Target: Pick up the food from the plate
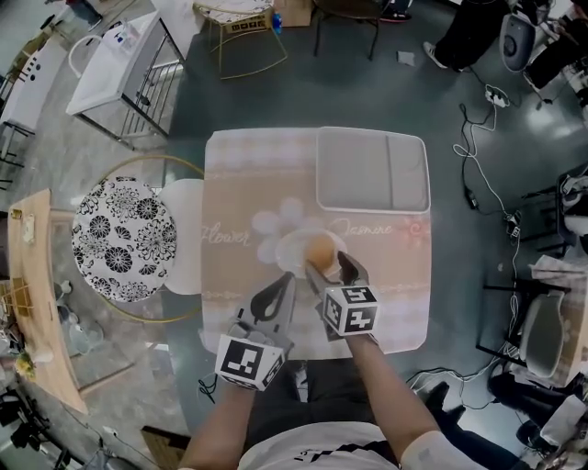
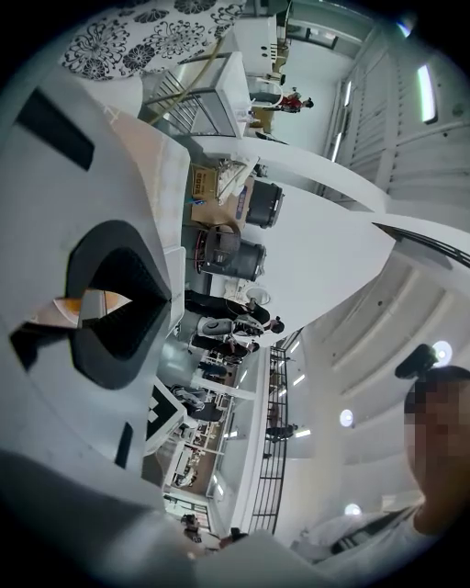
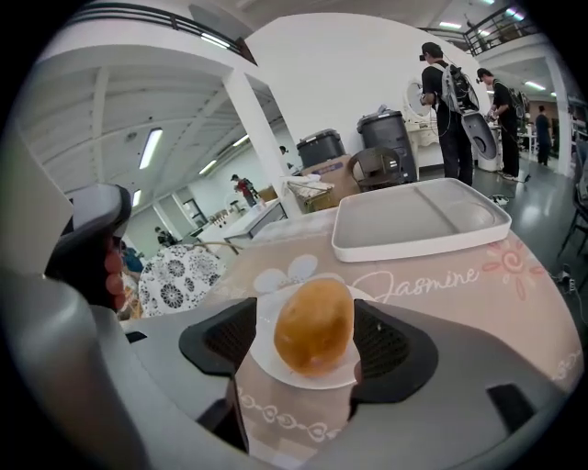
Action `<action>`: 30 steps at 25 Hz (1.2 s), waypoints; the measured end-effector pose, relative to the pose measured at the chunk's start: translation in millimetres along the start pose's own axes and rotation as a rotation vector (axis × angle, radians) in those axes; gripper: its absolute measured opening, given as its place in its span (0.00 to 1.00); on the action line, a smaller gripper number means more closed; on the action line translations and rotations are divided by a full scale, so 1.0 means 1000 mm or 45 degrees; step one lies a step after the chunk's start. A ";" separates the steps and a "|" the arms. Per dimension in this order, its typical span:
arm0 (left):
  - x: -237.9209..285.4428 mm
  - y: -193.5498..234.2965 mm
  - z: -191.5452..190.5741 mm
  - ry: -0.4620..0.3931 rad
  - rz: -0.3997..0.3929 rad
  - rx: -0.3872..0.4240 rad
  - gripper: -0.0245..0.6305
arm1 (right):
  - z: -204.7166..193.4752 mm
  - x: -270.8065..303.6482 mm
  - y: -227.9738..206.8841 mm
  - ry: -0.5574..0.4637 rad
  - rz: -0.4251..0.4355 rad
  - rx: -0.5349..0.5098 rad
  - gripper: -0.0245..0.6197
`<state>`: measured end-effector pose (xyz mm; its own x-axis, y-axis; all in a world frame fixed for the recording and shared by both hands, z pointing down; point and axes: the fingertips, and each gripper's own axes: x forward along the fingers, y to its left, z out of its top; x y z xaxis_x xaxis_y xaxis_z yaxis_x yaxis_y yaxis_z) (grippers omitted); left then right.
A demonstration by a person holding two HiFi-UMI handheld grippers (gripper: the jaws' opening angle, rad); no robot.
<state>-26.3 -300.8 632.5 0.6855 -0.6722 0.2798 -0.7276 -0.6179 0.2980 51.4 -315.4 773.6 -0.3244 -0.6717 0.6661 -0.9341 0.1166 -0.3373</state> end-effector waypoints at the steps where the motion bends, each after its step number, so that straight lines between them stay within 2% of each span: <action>1: 0.000 0.002 -0.002 0.001 0.002 0.000 0.05 | -0.001 0.004 -0.002 0.005 -0.012 -0.005 0.50; 8: -0.005 0.006 -0.008 -0.001 0.016 -0.004 0.05 | -0.007 0.023 -0.006 0.055 -0.096 -0.085 0.52; 15: -0.009 0.012 -0.009 -0.003 0.032 -0.002 0.05 | -0.019 0.037 -0.005 0.189 -0.118 -0.138 0.52; 21: -0.012 0.010 -0.007 0.012 0.040 -0.008 0.05 | -0.007 0.023 -0.004 0.153 -0.060 -0.056 0.52; 26: -0.021 -0.002 0.003 0.021 0.030 -0.024 0.05 | 0.019 -0.008 0.012 0.059 0.054 0.031 0.52; 30: -0.033 -0.015 0.020 0.026 0.024 -0.040 0.05 | 0.047 -0.045 0.034 -0.015 0.142 0.035 0.52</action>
<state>-38.7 -277.6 600.7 0.6721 -0.6749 0.3045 -0.7395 -0.5916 0.3212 41.0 -315.2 700.7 -0.4239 -0.6641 0.6159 -0.8879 0.1707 -0.4271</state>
